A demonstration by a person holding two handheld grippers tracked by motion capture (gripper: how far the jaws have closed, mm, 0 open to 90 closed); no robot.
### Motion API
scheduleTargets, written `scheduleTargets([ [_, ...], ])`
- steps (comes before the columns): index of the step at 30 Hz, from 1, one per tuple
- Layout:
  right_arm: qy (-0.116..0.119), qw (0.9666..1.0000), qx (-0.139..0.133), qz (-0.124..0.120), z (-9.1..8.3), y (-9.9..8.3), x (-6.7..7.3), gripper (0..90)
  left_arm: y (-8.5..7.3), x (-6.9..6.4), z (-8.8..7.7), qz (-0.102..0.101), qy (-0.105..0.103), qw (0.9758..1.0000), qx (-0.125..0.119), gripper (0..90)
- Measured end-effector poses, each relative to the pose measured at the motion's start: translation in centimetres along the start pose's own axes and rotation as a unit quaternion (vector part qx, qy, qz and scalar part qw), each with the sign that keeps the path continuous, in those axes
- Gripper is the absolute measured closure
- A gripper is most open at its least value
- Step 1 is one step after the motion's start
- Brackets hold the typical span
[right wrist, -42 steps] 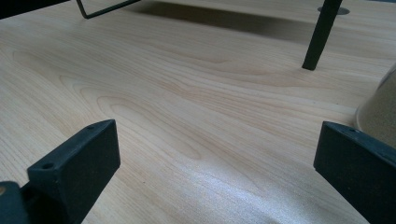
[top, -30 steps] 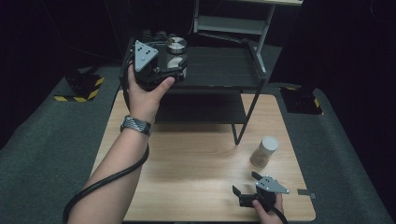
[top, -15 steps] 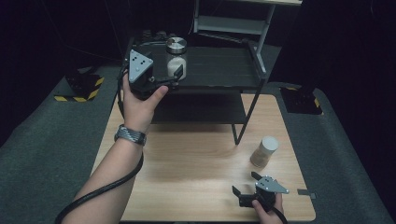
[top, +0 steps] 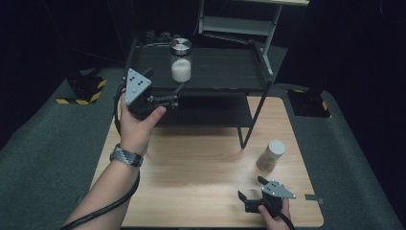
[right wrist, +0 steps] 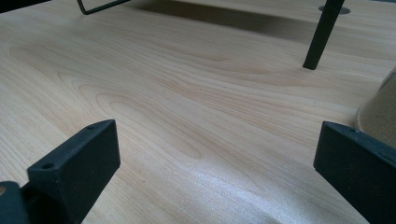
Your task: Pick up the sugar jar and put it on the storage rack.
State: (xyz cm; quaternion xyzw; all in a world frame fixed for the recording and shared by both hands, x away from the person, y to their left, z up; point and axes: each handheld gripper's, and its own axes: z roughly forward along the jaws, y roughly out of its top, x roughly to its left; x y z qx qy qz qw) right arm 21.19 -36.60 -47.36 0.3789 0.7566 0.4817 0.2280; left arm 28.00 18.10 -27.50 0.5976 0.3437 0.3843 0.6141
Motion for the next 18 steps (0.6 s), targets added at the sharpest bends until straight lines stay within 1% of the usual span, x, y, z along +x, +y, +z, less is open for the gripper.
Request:
scheduleTargets([
  [2,0.000,1.0000,0.000,0.000,0.0,0.0,0.0,0.5,-0.4,-0.2,-0.5,-0.001,-0.001,1.0000,0.001,0.5],
  [4,-0.001,1.0000,0.000,0.001,0.0,0.0,0.0,0.5,-0.9,-0.3,-0.9,0.003,0.001,1.0000,0.003,0.5],
  [8,-0.002,1.0000,0.000,0.000,0.0,0.0,0.1,0.5,-1.8,-0.4,-1.6,0.004,-0.006,0.9999,0.010,0.5],
  [12,-0.002,1.0000,0.001,0.000,0.0,0.0,0.1,0.5,-2.7,-0.6,-2.3,0.014,-0.012,0.9997,0.017,0.5],
  [14,-0.002,1.0000,0.001,0.000,0.0,0.0,0.1,0.5,-3.2,-0.8,-2.6,0.015,-0.014,0.9997,0.017,0.5],
  [16,-0.002,1.0000,0.001,0.001,0.0,0.0,0.1,0.5,-3.6,-0.8,-2.9,0.011,-0.018,0.9996,0.019,0.5],
  [18,-0.002,1.0000,0.001,0.000,0.0,0.0,0.1,0.5,-4.0,-1.0,-3.2,0.010,-0.020,0.9995,0.024,0.5],
])
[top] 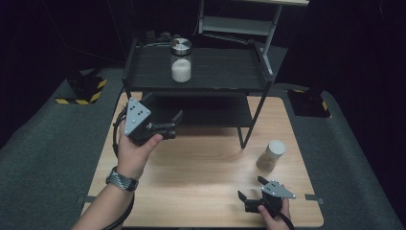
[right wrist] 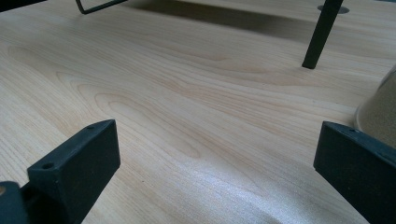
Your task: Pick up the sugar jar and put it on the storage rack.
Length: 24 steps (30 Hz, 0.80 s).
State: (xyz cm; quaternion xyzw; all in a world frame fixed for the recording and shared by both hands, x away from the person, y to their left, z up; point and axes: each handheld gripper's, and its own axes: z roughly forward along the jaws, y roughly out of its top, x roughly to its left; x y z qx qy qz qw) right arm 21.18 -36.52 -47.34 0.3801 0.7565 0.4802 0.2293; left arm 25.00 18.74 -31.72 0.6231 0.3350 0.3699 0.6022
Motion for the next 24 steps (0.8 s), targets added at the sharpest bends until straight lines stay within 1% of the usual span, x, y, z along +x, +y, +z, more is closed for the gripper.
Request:
scheduleTargets([
  [2,0.000,1.0000,0.000,-0.001,0.0,0.0,0.0,0.5,-0.5,-0.2,-0.3,0.001,0.001,1.0000,0.007,0.5],
  [5,0.000,1.0000,0.000,0.000,0.0,0.0,0.0,0.5,-1.5,-0.3,-0.8,-0.004,-0.003,0.9999,0.012,0.5],
  [7,0.000,1.0000,0.000,0.000,0.0,0.0,0.0,0.5,-2.1,-0.4,-1.1,-0.001,-0.002,0.9998,0.017,0.5],
  [16,0.000,1.0000,0.001,-0.003,0.0,0.1,0.0,0.5,-4.9,-0.5,-2.7,-0.002,-0.003,0.9994,0.035,0.5],
  [18,0.000,1.0000,0.001,-0.003,0.0,0.1,0.1,0.5,-5.5,-0.5,-3.0,-0.007,-0.005,0.9991,0.041,0.5],
  [21,-0.001,1.0000,0.002,-0.004,0.0,0.1,0.1,0.5,-6.4,-0.6,-3.4,-0.009,-0.007,0.9987,0.050,0.5],
  [24,-0.001,1.0000,0.002,-0.005,0.1,0.1,0.2,0.5,-7.4,-0.7,-3.8,-0.015,-0.010,0.9982,0.057,0.5],
])
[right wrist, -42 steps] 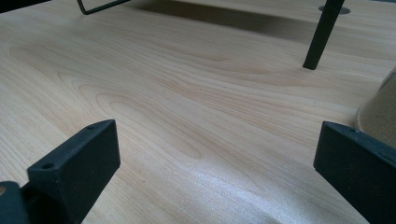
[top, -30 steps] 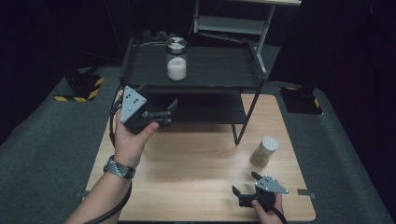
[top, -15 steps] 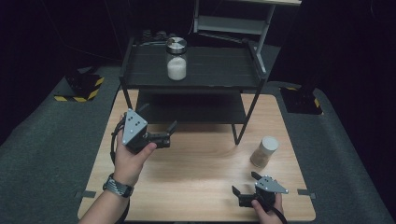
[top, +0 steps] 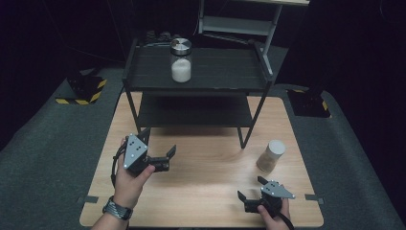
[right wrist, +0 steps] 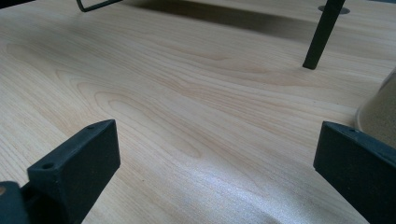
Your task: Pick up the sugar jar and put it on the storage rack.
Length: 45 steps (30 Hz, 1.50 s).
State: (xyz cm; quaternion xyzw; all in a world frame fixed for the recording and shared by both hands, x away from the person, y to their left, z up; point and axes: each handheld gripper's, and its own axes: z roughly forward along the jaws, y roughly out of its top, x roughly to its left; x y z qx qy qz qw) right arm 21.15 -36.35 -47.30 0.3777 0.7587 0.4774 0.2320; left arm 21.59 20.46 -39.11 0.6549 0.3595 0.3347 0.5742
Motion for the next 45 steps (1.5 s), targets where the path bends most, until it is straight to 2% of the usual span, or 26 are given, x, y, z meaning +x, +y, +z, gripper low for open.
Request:
scheduleTargets([
  [6,0.000,1.0000,0.000,0.000,0.0,0.0,0.0,0.5,-1.9,0.0,-0.4,-0.013,-0.012,0.9996,0.020,0.5],
  [12,0.000,1.0000,0.002,-0.001,0.0,0.1,0.0,0.5,-3.9,-0.5,-0.6,-0.006,-0.012,0.9987,0.049,0.5],
  [18,0.000,1.0000,0.002,-0.002,0.0,0.1,0.1,0.5,-6.2,-1.0,-0.8,-0.014,-0.012,0.9969,0.077,0.5],
  [20,0.000,1.0000,0.002,-0.003,0.0,0.1,0.1,0.5,-6.7,-1.1,-0.9,-0.021,-0.012,0.9959,0.087,0.5],
  [23,-0.001,1.0000,0.002,-0.004,0.0,0.1,0.1,0.5,-7.4,-1.2,-1.0,-0.022,-0.017,0.9943,0.103,0.5],
  [28,0.000,0.9999,0.003,-0.009,0.1,0.1,0.2,0.6,-8.4,-1.7,-1.0,-0.013,-0.017,0.9909,0.133,0.5],
  [37,-0.008,0.9999,0.005,-0.007,0.1,0.2,0.5,0.5,-9.1,-1.8,-0.9,0.004,-0.021,0.9864,0.163,0.6],
  [45,-0.007,0.9999,0.008,-0.007,0.6,0.5,0.4,0.5,-9.2,-2.1,-1.3,0.015,-0.014,0.9871,0.159,0.7],
])
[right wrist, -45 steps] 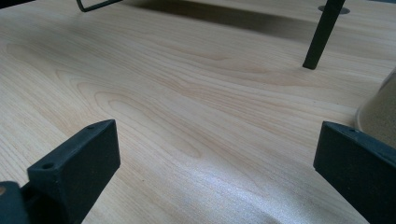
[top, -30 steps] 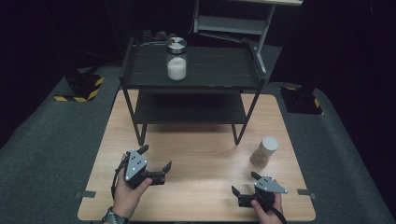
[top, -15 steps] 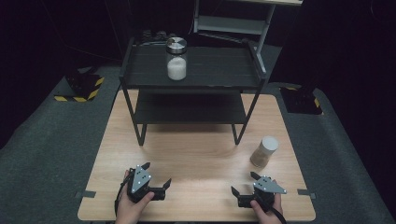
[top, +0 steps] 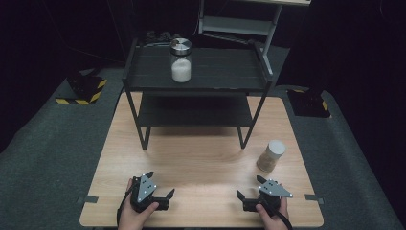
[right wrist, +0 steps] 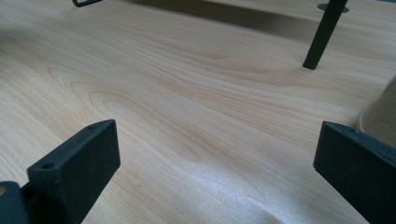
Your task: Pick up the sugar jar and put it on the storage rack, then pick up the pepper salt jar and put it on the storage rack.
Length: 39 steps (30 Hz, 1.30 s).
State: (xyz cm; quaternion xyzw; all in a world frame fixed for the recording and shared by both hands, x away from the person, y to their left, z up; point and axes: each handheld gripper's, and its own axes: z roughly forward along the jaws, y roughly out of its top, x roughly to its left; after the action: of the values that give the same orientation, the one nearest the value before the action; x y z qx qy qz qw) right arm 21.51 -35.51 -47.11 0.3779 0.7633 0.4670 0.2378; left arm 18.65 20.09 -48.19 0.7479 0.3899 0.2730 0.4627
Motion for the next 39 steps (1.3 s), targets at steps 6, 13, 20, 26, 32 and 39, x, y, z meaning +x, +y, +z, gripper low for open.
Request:
scheduleTargets([
  [6,0.001,1.0000,0.004,-0.009,0.37,0.30,0.22,0.6,-0.09,-0.10,-0.14,0.002,0.003,1.0000,-0.001,0.7],
  [13,-0.001,0.9999,0.004,-0.012,0.47,0.35,0.31,0.6,-0.31,-0.08,-0.22,-0.002,0.003,1.0000,-0.007,0.7],
  [20,-0.003,0.9999,0.002,-0.013,0.44,0.29,0.45,0.6,-0.28,-0.16,-0.23,0.006,0.002,1.0000,-0.006,0.7],
  [26,-0.004,0.9999,-0.004,-0.016,0.30,0.05,0.54,0.5,-0.67,-0.22,-0.45,0.007,0.002,0.9998,-0.017,0.7],
  [32,-0.004,0.9997,-0.011,-0.021,0.05,-0.27,0.68,0.6,-0.48,-0.59,-0.40,0.012,0.007,0.9998,-0.011,0.7],
  [39,-0.006,0.9996,-0.019,-0.021,-0.22,-0.62,0.86,0.5,-0.52,-0.59,-0.41,0.008,0.009,0.9999,-0.012,0.7],
])
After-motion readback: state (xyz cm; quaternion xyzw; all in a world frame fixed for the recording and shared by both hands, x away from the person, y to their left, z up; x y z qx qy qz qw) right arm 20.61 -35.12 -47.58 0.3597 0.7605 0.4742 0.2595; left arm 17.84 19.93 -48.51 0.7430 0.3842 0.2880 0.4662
